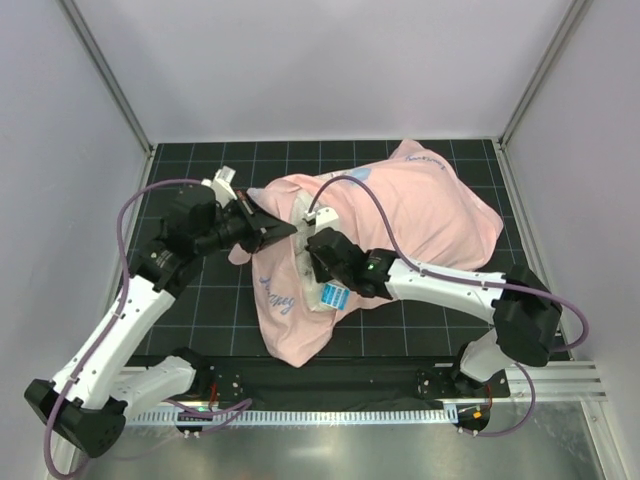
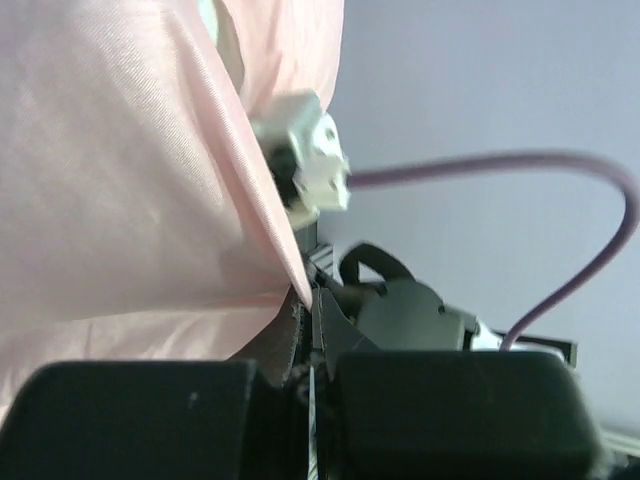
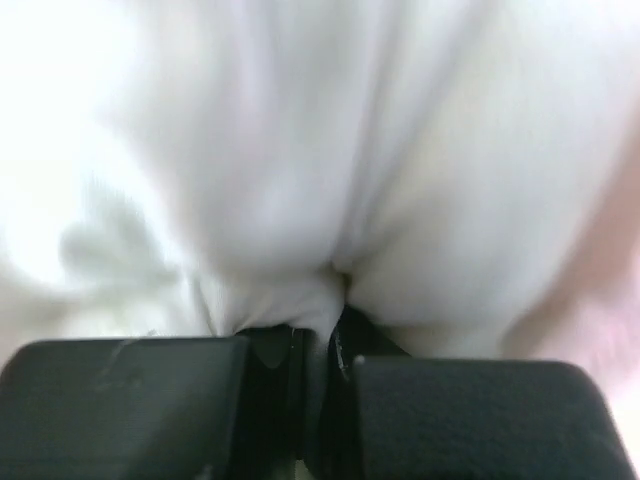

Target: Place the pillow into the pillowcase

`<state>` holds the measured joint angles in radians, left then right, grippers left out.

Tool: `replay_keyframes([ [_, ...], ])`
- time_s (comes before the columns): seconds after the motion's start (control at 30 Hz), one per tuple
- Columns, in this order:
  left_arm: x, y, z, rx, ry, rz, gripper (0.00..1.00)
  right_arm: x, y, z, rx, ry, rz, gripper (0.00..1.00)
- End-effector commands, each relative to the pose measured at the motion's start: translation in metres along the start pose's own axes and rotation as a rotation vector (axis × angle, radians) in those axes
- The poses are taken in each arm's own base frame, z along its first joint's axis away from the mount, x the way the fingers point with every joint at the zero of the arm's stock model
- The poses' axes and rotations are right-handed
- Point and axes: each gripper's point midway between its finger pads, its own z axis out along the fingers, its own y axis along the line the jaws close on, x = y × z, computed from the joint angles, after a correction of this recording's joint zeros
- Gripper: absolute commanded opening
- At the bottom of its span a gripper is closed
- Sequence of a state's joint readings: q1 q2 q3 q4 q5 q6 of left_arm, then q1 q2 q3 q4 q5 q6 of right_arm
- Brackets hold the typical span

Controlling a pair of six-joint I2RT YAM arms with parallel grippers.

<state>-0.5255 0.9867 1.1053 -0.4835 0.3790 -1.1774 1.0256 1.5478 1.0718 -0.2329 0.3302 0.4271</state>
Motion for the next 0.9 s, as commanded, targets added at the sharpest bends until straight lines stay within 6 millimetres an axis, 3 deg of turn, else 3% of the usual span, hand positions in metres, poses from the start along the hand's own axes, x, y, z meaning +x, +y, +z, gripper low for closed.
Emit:
replay_keyframes([
  [0.0,-0.034,-0.114,-0.048,0.406,-0.099,0.093,0.0,0.018,0.0,-0.014,-0.008,0.038,-0.006,0.04],
  [0.07,-0.052,-0.087,-0.035,0.272,-0.145,0.153,0.0,0.008,-0.002,-0.029,-0.015,0.005,-0.007,0.04],
  [0.1,-0.061,-0.07,-0.016,0.197,-0.136,0.166,0.0,-0.004,-0.003,-0.045,-0.018,-0.036,0.0,0.04],
  [0.2,-0.075,-0.042,0.006,0.047,-0.128,0.269,0.0,-0.018,0.001,-0.073,-0.043,-0.096,-0.021,0.04],
  [0.23,-0.079,-0.029,0.028,0.012,-0.084,0.278,0.0,-0.029,0.004,-0.087,-0.061,-0.138,-0.019,0.04],
  [0.33,-0.075,-0.024,0.065,0.004,-0.008,0.285,0.0,-0.041,0.012,-0.104,-0.065,-0.157,-0.044,0.04],
  [0.37,-0.079,-0.027,0.085,0.0,0.011,0.325,0.0,-0.041,0.008,-0.1,-0.029,-0.147,-0.051,0.04],
  [0.43,-0.059,-0.03,0.106,-0.035,0.085,0.367,0.0,-0.046,0.006,-0.098,0.009,-0.139,-0.068,0.04],
  [0.47,-0.065,-0.035,0.12,-0.053,0.08,0.415,0.0,-0.042,0.004,-0.087,0.043,-0.12,-0.091,0.04],
  [0.5,-0.067,-0.036,0.123,-0.065,0.082,0.43,0.0,-0.04,0.005,-0.083,0.054,-0.104,-0.109,0.04],
  [0.53,-0.072,-0.026,0.123,-0.112,0.082,0.433,0.0,-0.048,0.009,-0.081,0.058,-0.106,-0.117,0.04],
  [0.6,-0.094,-0.007,0.122,-0.198,0.032,0.463,0.0,-0.041,0.014,-0.067,0.071,-0.061,-0.157,0.04],
  [0.63,-0.115,0.011,0.113,-0.253,-0.005,0.438,0.0,-0.049,0.017,-0.066,0.075,-0.072,-0.174,0.04],
  [0.7,-0.136,0.045,0.096,-0.346,-0.058,0.431,0.0,-0.044,0.024,-0.059,0.099,-0.046,-0.226,0.04],
  [0.73,-0.153,0.064,0.085,-0.403,-0.1,0.415,0.0,-0.053,0.029,-0.061,0.102,-0.064,-0.23,0.04],
  [0.8,-0.174,0.088,0.059,-0.552,-0.196,0.438,0.02,-0.049,0.029,-0.051,0.154,-0.045,-0.274,0.04],
  [0.83,-0.162,0.099,0.046,-0.611,-0.146,0.423,0.07,-0.059,0.031,-0.051,0.171,-0.059,-0.264,0.04],
  [0.87,-0.156,0.097,0.04,-0.609,-0.14,0.425,0.1,-0.06,0.029,-0.048,0.198,-0.059,-0.271,0.04],
])
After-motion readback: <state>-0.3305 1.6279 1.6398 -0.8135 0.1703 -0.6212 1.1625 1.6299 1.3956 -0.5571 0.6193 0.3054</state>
